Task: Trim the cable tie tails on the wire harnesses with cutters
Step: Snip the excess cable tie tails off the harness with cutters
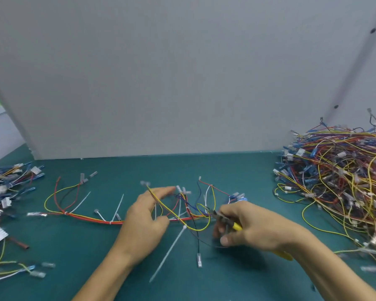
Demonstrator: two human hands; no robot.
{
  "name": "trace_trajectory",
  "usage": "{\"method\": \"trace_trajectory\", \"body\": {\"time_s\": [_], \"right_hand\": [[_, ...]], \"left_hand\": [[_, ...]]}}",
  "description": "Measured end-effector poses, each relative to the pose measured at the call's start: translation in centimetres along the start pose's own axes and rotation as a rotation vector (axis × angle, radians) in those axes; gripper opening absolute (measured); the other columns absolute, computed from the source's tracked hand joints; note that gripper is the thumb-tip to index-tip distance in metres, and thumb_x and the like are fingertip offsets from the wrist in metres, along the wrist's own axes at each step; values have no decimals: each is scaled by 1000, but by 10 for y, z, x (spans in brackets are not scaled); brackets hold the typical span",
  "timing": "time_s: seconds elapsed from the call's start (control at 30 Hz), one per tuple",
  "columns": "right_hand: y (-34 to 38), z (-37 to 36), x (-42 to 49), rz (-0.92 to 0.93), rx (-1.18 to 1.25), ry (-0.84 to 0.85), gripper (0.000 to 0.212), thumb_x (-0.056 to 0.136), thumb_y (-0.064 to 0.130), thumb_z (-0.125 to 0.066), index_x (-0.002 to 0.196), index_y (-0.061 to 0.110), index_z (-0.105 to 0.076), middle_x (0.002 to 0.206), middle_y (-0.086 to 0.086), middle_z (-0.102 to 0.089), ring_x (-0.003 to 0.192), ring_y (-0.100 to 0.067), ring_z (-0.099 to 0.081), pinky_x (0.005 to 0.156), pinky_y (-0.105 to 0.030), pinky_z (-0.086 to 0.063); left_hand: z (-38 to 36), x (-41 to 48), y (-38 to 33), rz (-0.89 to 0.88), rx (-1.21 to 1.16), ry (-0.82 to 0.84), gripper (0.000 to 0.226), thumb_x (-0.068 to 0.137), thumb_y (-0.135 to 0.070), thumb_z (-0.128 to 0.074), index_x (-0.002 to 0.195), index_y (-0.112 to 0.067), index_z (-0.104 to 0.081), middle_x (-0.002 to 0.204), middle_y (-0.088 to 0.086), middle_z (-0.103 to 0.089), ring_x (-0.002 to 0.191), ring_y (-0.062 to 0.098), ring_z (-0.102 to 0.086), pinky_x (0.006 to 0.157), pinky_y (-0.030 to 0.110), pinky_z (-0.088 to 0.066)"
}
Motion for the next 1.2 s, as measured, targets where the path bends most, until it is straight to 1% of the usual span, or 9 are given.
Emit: {"method": "trace_trajectory", "body": {"time_s": [0.13, 0.2, 0.3, 0.43, 0.57, 0.73, 0.9, 1.1, 1.2], "right_hand": [[-7, 5, -5, -55, -156, -44, 14, 77, 21, -72, 80, 18, -58, 82, 3, -64, 75, -12, -56, 70, -28, -45], [-15, 7, -10, -105, -265, -52, 17, 75, 24, -71, 75, 22, -54, 72, 9, -59, 66, -5, -51, 62, -23, -41], [-23, 10, -16, -147, -303, -73, 21, 75, 27, -71, 72, 24, -51, 72, 8, -60, 68, -7, -53, 60, -22, -39], [-22, 8, -20, -160, -232, -91, 16, 78, 28, -70, 77, 22, -55, 76, 7, -61, 71, -9, -54, 58, -20, -39], [-23, 6, -22, -166, -187, -94, 13, 82, 29, -68, 83, 21, -57, 78, 8, -61, 68, -5, -52, 58, -18, -38], [-22, 5, -19, -169, -176, -79, 13, 83, 30, -66, 86, 20, -59, 85, 5, -64, 77, -10, -57, 68, -25, -43], [-14, 13, -22, -172, -248, -141, 15, 82, 30, -64, 87, 20, -55, 82, 5, -60, 78, -16, -55, 69, -30, -45], [46, 14, -38, 225, -440, -129, 22, 82, 21, -61, 83, 32, -42, 92, 18, -45, 83, -4, -44, 75, -27, -39], [63, -22, -42, 425, -602, 25, 23, 80, 16, -62, 94, 33, -58, 108, 15, -47, 88, -15, -51, 70, -33, -41]], "left_hand": [[20, -6, -16, 161, -851, 33, 47, 63, -5, -61, 110, -13, -67, 103, 8, -70, 94, 22, -65, 74, 34, -47], [25, -16, -17, 242, -933, 57, 31, 71, -14, -68, 101, -12, -71, 90, 9, -68, 81, 23, -67, 64, 36, -52], [29, -36, -7, 328, -731, 30, 26, 61, -14, -72, 86, -11, -75, 79, 11, -68, 68, 20, -67, 59, 31, -58], [24, -62, 8, 344, -295, 55, 16, 73, -8, -73, 85, -19, -76, 82, 6, -73, 74, 13, -67, 73, 29, -53], [10, -70, -2, 177, 52, 136, 14, 83, -18, -71, 90, -30, -74, 92, -19, -72, 86, -5, -65, 76, 5, -44], [-23, -60, -22, -108, 269, 248, 20, 85, -27, -70, 104, -32, -69, 94, -25, -64, 93, -6, -58, 81, 7, -40], [-29, -33, -16, -218, 375, 133, 25, 85, -21, -69, 109, -28, -68, 99, -22, -59, 91, -6, -54, 85, 7, -37], [-34, -1, 0, -257, 572, 104, 31, 87, -21, -66, 116, -31, -65, 111, -15, -57, 107, 10, -50, 91, 27, -37], [-38, 5, 9, -257, 625, 143, 29, 91, -25, -61, 117, -36, -65, 112, -16, -58, 107, 11, -50, 88, 28, -36]]}}
Point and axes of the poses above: each hand's wrist, its own x-axis towards the middle knuckle, its own z-axis out of the back of the hand, y = z × x, the point moved 6 cm from there along x, towards the middle knuckle
